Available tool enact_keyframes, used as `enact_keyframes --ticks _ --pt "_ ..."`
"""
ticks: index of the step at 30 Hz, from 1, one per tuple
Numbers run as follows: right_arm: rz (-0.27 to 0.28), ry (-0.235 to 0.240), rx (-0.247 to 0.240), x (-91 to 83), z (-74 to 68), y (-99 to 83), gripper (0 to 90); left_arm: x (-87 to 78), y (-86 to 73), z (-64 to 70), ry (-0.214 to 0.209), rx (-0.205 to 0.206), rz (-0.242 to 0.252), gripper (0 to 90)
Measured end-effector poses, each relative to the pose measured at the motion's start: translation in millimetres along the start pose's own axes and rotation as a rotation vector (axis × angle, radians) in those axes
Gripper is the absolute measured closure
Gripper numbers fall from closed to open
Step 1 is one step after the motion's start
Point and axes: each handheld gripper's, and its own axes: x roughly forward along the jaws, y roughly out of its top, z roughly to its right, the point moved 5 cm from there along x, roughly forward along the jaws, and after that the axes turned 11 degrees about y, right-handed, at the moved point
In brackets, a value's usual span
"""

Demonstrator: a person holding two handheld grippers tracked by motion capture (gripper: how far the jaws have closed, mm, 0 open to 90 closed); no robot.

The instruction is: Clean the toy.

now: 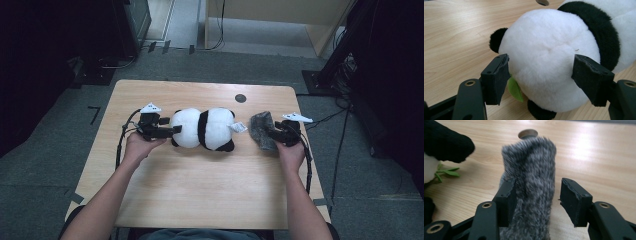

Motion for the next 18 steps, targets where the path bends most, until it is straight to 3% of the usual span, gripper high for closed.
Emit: enact_keyframes --ticks 3,8,15,18 --pt "0.001 0.02 0.026 4.3 1.4 -3.8 49.3 1.6 -2.5 0.7 -0.007 -0.003 0.002 29.7" --pt "-0.039 0.038 0.025 9.7 -1.1 -8.0 56.3 4.7 -5.1 -0.4 -0.019 -0.028 0.007 28.6" --pt "-0.123 0.015 0.022 16.5 -3.8 -12.4 71.0 6.5 -9.9 -0.5 -0.031 -0.042 0.009 27.3" --pt "-0.138 -0.018 -0.008 17.3 -8.3 -9.9 77.6 6.0 -11.0 -0.7 -0.032 -0.034 0.006 27.5"
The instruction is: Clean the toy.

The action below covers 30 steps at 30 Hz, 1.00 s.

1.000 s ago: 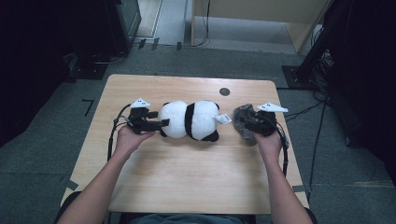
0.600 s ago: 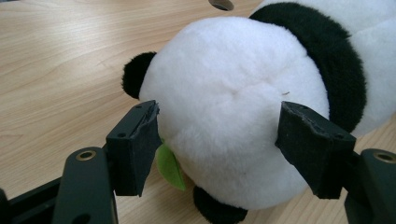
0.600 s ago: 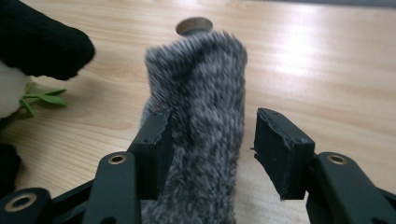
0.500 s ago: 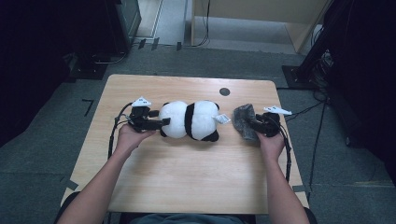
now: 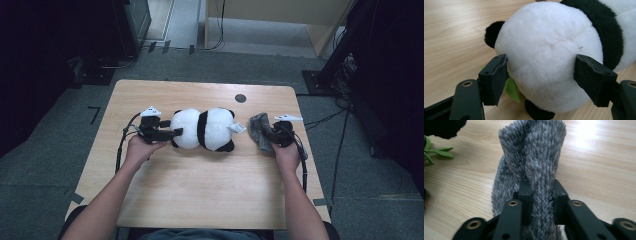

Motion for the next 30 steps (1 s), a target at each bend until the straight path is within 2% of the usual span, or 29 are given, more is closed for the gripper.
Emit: enact_keyframes --ticks 3,4,7,12,14,21,24,27,30 --pt "-0.006 -0.02 -0.022 -1.0 -5.5 3.8 79.5 -0.4 -0.2 0.8 0.007 0.003 0.005 28.1" --pt "0.009 -0.017 -0.023 -2.9 -8.0 6.6 79.5 -0.4 -0.2 0.9 0.007 0.002 0.004 28.1" --pt "0.033 0.003 0.001 -8.2 -15.1 14.8 79.4 -0.2 -1.1 0.7 0.004 -0.009 0.002 28.0" --pt "0.049 0.034 -0.006 -17.1 -28.0 27.3 79.1 -1.4 -0.5 2.0 0.01 -0.006 0.004 28.0" --pt "0.042 0.056 -0.004 -20.6 -33.2 33.0 79.1 -1.5 -1.4 3.4 0.0 -0.005 -0.004 28.2" --pt "0.039 0.094 -0.084 -36.0 -63.0 64.1 79.1 -3.4 -4.0 7.7 0.007 0.003 -0.017 28.0" --pt "0.041 0.119 -0.117 -40.7 -76.7 77.2 79.0 -4.2 -4.5 10.7 0.011 0.014 -0.018 27.8" --pt "0.045 0.159 -0.122 -43.9 -88.3 87.2 79.0 -3.9 -4.5 12.6 0.014 0.012 -0.016 27.7" --pt "0.047 0.188 -0.159 -46.1 -103.5 96.0 79.1 -3.8 -4.3 12.4 0.016 0.013 -0.016 27.6"
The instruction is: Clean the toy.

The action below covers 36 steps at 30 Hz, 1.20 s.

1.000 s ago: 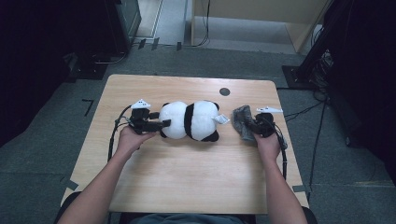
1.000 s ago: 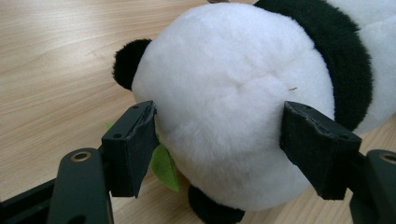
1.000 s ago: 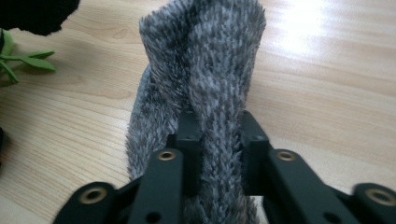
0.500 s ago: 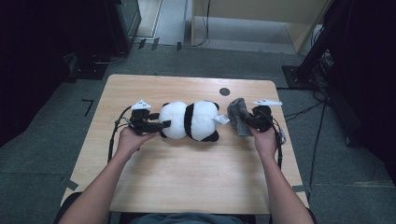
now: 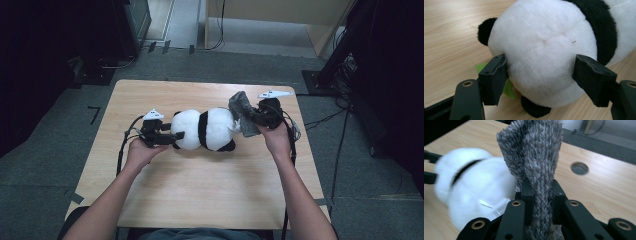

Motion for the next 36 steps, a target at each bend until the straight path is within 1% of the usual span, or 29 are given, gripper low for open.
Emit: enact_keyframes --ticks 2,6,8,9,10,13,15,18,19,20,21,26,27,28,30,31,35,36 --pt "0.006 0.029 -0.017 1.9 -8.2 5.7 79.0 0.4 0.3 0.5 0.001 -0.005 0.006 27.6" --pt "-0.001 0.082 -0.067 7.3 -30.4 16.0 79.0 0.5 0.4 1.0 0.006 -0.001 0.008 27.6" --pt "-0.001 0.102 -0.078 10.1 -37.4 20.2 79.0 0.6 0.6 1.3 0.009 -0.003 0.011 27.6" --pt "-0.015 0.105 -0.086 11.5 -40.2 22.8 79.0 0.7 0.6 1.6 0.01 -0.006 0.012 27.6" --pt "-0.018 0.104 -0.096 11.6 -43.2 26.0 79.0 0.7 0.5 1.8 0.01 -0.007 0.012 27.6" --pt "-0.002 0.13 -0.103 11.1 -54.2 35.9 79.0 0.5 0.6 3.2 0.014 -0.009 0.012 27.6" --pt "-0.003 0.14 -0.125 12.3 -61.6 42.1 79.0 0.3 0.8 5.0 0.017 -0.012 0.013 27.6" --pt "0.005 0.174 -0.138 14.7 -73.1 50.7 79.0 -0.8 0.8 8.2 0.032 0.0 0.023 28.0" --pt "0.004 0.181 -0.139 15.5 -76.3 52.4 79.0 -0.7 0.5 9.9 0.033 -0.003 0.025 28.0" --pt "0.003 0.194 -0.153 18.0 -81.4 55.1 79.0 -0.8 0.1 11.0 0.035 -0.005 0.025 28.0" --pt "0.0 0.207 -0.167 21.6 -86.0 57.6 79.0 -0.9 -0.2 11.5 0.037 -0.005 0.025 28.1" --pt "-0.014 0.262 -0.184 39.9 -100.4 63.2 79.0 -1.3 -1.8 13.4 0.042 -0.013 0.029 27.9" --pt "-0.019 0.28 -0.186 44.1 -104.6 64.4 79.0 -1.3 -1.9 13.1 0.043 -0.01 0.031 27.8" --pt "-0.02 0.288 -0.186 45.7 -106.1 64.9 79.0 -1.3 -2.3 13.0 0.044 -0.01 0.034 27.8" --pt "-0.024 0.331 -0.175 55.1 -111.9 66.6 78.9 -1.0 -3.2 12.6 0.046 -0.011 0.038 27.7" --pt "-0.028 0.344 -0.168 60.1 -113.0 66.7 78.9 -0.9 -3.5 12.7 0.045 -0.012 0.039 27.7" --pt "-0.05 0.343 -0.166 83.1 -110.1 64.7 79.0 -0.9 -4.3 12.7 0.051 -0.008 0.043 27.6" --pt "-0.069 0.33 -0.159 93.8 -107.6 63.0 79.0 -0.8 -4.2 12.8 0.052 -0.007 0.044 27.6"
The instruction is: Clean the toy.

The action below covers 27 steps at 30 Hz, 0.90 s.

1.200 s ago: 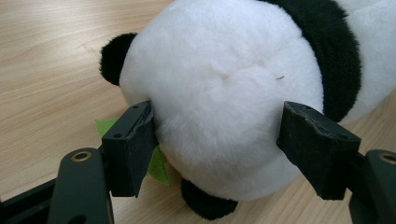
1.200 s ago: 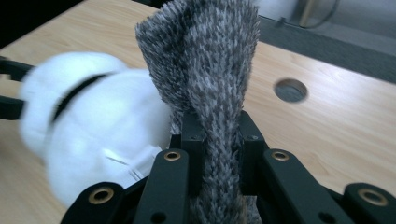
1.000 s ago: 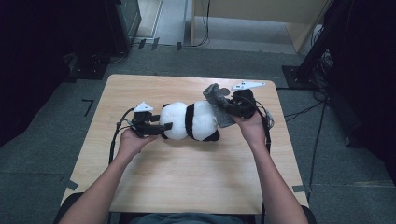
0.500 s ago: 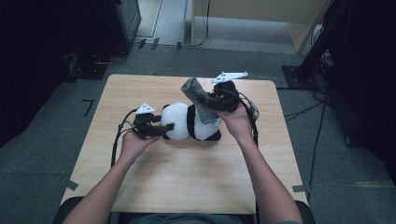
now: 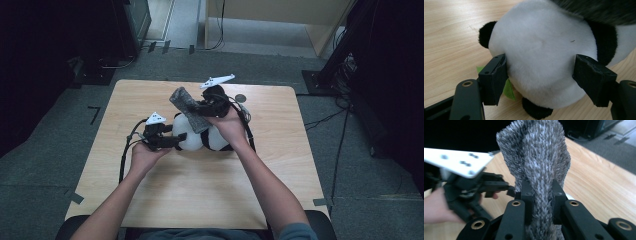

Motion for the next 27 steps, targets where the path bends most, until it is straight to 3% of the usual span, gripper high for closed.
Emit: enact_keyframes --ticks 8,12,15,23,27 --pt "-0.09 -0.036 0.054 33.4 28.6 -4.7 78.7 2.3 0.3 -0.8 0.001 -0.011 0.006 27.7" --pt "-0.105 -0.04 0.078 39.6 38.9 -6.7 78.5 4.7 0.3 -0.9 0.021 0.012 -0.002 27.8" --pt "-0.109 -0.046 0.099 42.2 46.5 -10.1 77.7 5.2 0.5 -1.0 0.021 0.002 -0.005 27.7" --pt "-0.14 -0.079 0.079 45.5 50.5 -14.9 72.9 7.4 -1.1 -3.1 0.01 -0.011 -0.019 27.3" --pt "-0.155 -0.094 0.076 45.9 51.0 -15.7 75.6 8.8 -1.9 -3.2 0.019 -0.008 -0.024 27.5"
